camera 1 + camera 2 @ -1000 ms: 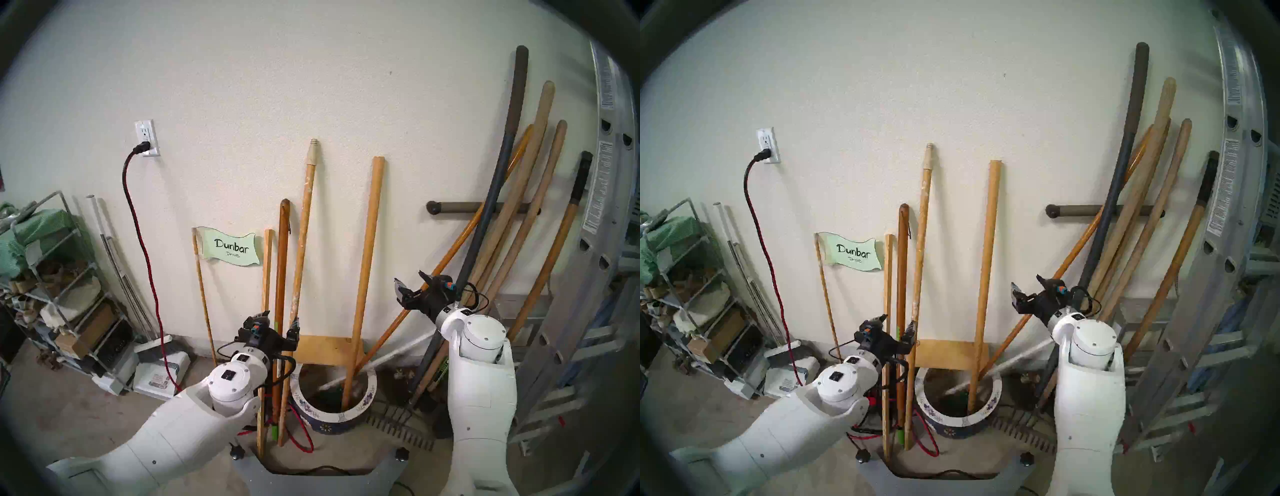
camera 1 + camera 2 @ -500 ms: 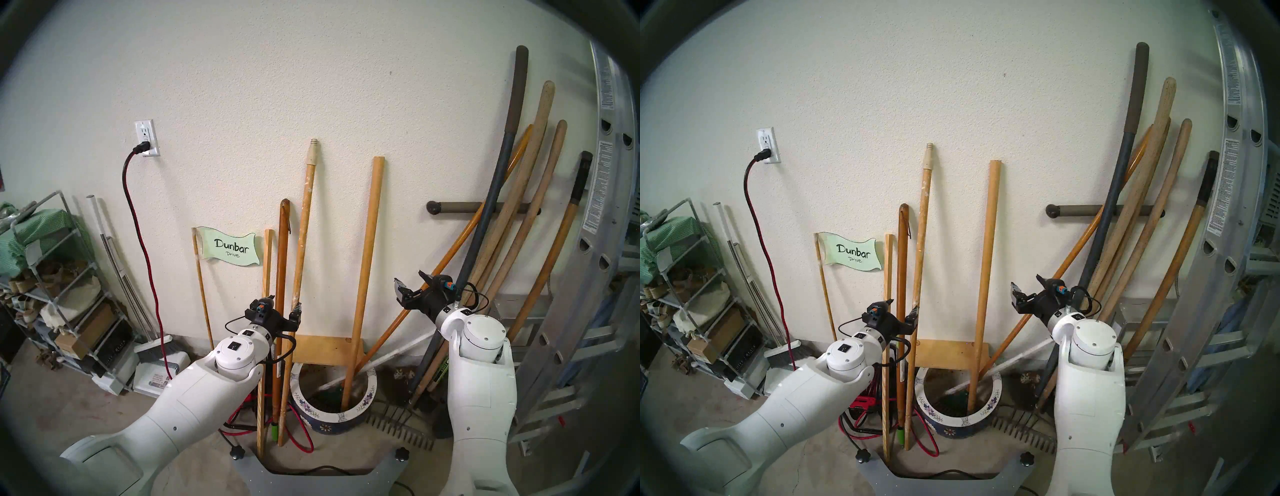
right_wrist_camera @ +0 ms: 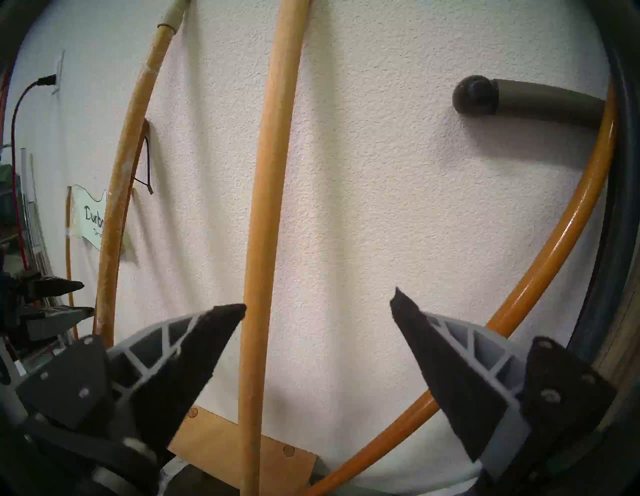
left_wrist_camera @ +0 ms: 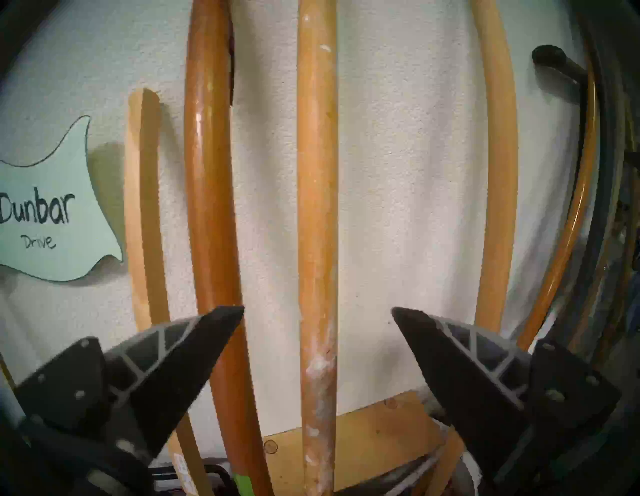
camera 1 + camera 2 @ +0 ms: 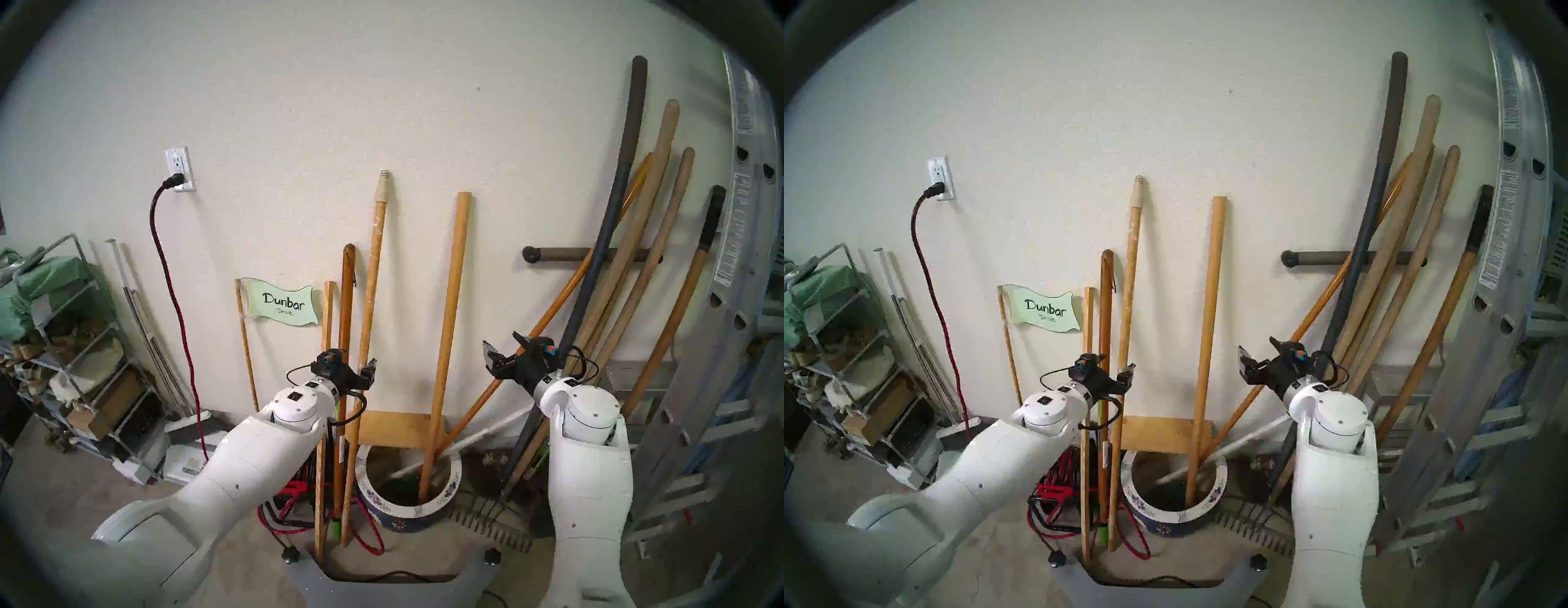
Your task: Put wooden sticks into the pot
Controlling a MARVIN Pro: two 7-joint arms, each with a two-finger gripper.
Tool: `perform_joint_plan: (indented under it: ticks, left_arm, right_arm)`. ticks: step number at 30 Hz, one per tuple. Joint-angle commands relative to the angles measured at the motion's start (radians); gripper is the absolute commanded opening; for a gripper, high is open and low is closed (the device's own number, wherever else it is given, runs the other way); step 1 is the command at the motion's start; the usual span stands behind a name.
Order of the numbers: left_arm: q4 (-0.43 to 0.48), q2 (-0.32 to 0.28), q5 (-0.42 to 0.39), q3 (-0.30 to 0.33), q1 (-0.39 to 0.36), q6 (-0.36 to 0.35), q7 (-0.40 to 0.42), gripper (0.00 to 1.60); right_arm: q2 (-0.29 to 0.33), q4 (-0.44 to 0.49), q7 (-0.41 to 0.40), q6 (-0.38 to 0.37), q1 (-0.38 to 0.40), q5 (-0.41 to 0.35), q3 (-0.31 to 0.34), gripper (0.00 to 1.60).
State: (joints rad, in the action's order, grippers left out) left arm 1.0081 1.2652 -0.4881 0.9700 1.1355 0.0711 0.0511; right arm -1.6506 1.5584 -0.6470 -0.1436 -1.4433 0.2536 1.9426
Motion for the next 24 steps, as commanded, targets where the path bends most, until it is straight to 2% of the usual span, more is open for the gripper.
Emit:
perform_joint_plan:
  ticks: [1, 10, 17, 18, 21, 22, 23, 24]
  left_arm:
    - [-0.089, 0.050, 0.002, -0.001, -0.100, 0.021, 0.033, 1.60]
    - [-0.254, 0.101, -0.001, -0.004, -0.193, 0.043, 0.101, 1.60]
    - [-0.339, 0.138, -0.010, 0.000, -0.245, 0.057, 0.132, 1.60]
    - [-0.357, 0.145, -0.010, -0.001, -0.253, 0.063, 0.137, 1.51]
    - [-0.397, 0.162, -0.013, 0.000, -0.270, 0.075, 0.150, 0.70]
    - [-0.410, 0.168, -0.012, 0.000, -0.276, 0.080, 0.151, 0.28]
    - [-0.421, 0.172, -0.013, 0.001, -0.280, 0.084, 0.156, 0.06]
    - [-0.436, 0.177, -0.012, 0.000, -0.287, 0.085, 0.158, 0.00]
  right_arm:
    - [0.000, 0.005, -0.002, 0.002, 0.002, 0.002, -0.006, 1.60]
    - [0.000, 0.005, -0.002, 0.002, 0.002, 0.002, -0.006, 1.60]
    - [0.000, 0.005, -0.002, 0.002, 0.002, 0.002, -0.006, 1.60]
    - [0.000, 0.005, -0.002, 0.002, 0.002, 0.002, -0.006, 1.60]
    - [0.000, 0.005, -0.002, 0.002, 0.002, 0.002, -0.006, 1.60]
    - [0.000, 0.005, -0.002, 0.002, 0.002, 0.002, -0.006, 1.60]
    - [0.000, 0.005, -0.002, 0.002, 0.002, 0.002, -0.006, 1.60]
    - [0.000, 0.005, -0.002, 0.002, 0.002, 0.002, -0.006, 1.60]
